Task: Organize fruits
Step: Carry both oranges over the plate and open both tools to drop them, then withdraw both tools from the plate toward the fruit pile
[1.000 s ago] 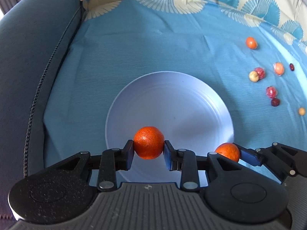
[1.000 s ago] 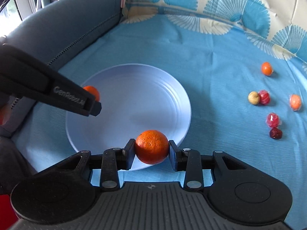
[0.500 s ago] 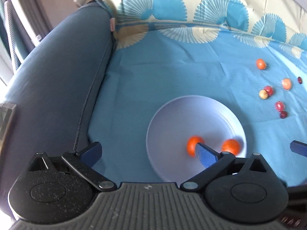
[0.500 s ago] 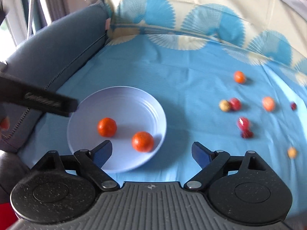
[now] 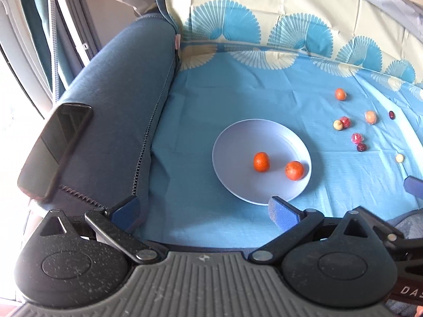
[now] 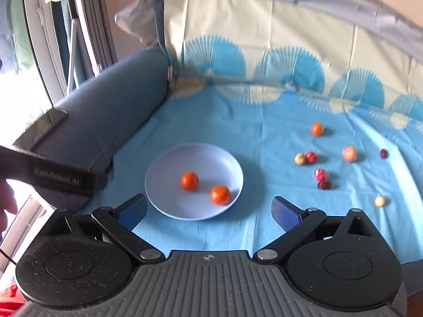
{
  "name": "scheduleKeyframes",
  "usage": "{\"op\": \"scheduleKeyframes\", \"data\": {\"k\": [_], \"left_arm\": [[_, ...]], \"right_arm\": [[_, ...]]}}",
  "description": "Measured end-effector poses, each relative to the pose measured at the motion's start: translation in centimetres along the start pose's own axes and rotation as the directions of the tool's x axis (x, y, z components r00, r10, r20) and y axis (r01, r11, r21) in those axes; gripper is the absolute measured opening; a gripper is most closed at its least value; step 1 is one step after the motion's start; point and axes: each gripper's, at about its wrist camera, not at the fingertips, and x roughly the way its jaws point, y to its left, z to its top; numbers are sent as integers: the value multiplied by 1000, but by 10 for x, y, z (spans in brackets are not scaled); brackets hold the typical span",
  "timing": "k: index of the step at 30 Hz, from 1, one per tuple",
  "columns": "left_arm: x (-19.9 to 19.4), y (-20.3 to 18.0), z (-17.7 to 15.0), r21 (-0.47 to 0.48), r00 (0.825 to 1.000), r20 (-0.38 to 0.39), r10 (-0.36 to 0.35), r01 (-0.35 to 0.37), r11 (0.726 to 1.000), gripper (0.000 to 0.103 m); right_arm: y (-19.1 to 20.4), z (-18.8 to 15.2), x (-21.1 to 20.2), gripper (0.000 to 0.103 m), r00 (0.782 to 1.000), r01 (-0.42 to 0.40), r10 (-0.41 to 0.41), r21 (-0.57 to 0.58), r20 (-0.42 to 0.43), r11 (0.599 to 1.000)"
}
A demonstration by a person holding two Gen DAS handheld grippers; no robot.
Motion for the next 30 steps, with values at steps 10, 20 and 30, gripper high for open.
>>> {"op": "scheduleKeyframes", "data": {"k": [10,20,30], "left_arm": [[-32,-10,-11,4,999,48,-6,5,1000,103],[-43,-22,-14,39,997,75,-12,9,999,103],[-39,-23,-13,49,998,64,-8,5,999,103]], "right_arm": [[1,-9,-40,100,998,11,-11,-5,65,1000],[-1,-12,-46,100,996,19,-20,10,82,1000],[-4,-13,-44,100,997,16,-17,24,72,1000]]}}
